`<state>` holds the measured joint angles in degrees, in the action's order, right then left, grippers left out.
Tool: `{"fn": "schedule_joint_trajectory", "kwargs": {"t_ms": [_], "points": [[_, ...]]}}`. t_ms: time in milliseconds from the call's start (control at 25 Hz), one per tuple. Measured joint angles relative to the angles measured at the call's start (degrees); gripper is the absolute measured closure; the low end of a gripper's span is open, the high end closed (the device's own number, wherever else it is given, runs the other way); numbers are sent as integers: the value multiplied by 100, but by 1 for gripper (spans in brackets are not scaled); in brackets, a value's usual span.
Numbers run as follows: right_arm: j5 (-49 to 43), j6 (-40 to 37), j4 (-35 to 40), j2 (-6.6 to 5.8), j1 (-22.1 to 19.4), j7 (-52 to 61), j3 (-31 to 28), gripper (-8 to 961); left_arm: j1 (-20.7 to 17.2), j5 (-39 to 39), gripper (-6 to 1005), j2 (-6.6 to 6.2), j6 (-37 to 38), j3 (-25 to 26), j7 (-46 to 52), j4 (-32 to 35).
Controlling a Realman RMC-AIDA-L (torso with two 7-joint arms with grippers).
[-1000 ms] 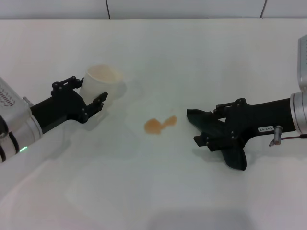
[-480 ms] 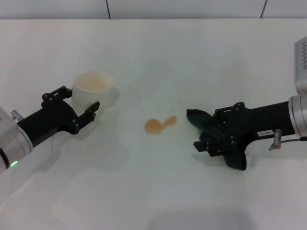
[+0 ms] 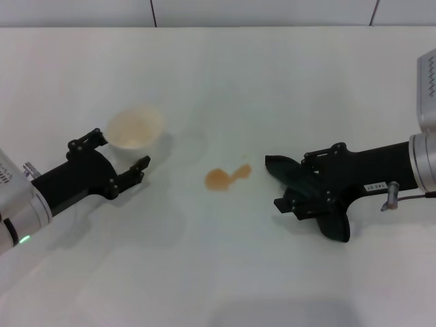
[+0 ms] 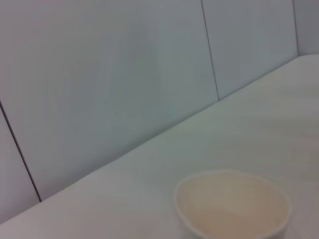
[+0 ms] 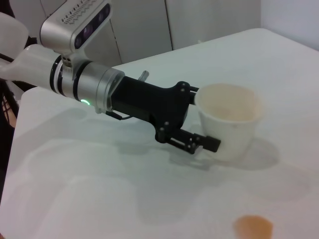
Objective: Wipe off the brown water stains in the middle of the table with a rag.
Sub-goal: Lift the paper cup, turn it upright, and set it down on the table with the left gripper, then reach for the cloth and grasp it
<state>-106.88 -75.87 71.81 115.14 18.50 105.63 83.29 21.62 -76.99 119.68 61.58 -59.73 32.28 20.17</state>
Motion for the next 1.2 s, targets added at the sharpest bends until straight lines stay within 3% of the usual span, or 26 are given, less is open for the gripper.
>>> {"fn": "schedule_joint_trajectory", "kwargs": {"t_ms": [160,280,480,800,1000,1200], "points": [[-15,-16,18,0,11,38,-8,329,-154,116,312,2,38,-18,6,25],[-73,-60,28,-6,12,66,3,355,-249,252,140,2,73,-96,-3,30],[-51,-162,45,-9,14,70,-10,398,-441,299,127,-10,302,-83,3,43],[106,-161,118,-2,-13,71,-7,406,-1165,536,111,-5,562,-81,41,487],[312,-92,123,0,-20,70,1,404,-1607,920,112,-29,970,-40,187,964],[600,-62,133,0,-35,69,-58,403,-1772,1000,113,-43,1211,-37,874,1765]]}}
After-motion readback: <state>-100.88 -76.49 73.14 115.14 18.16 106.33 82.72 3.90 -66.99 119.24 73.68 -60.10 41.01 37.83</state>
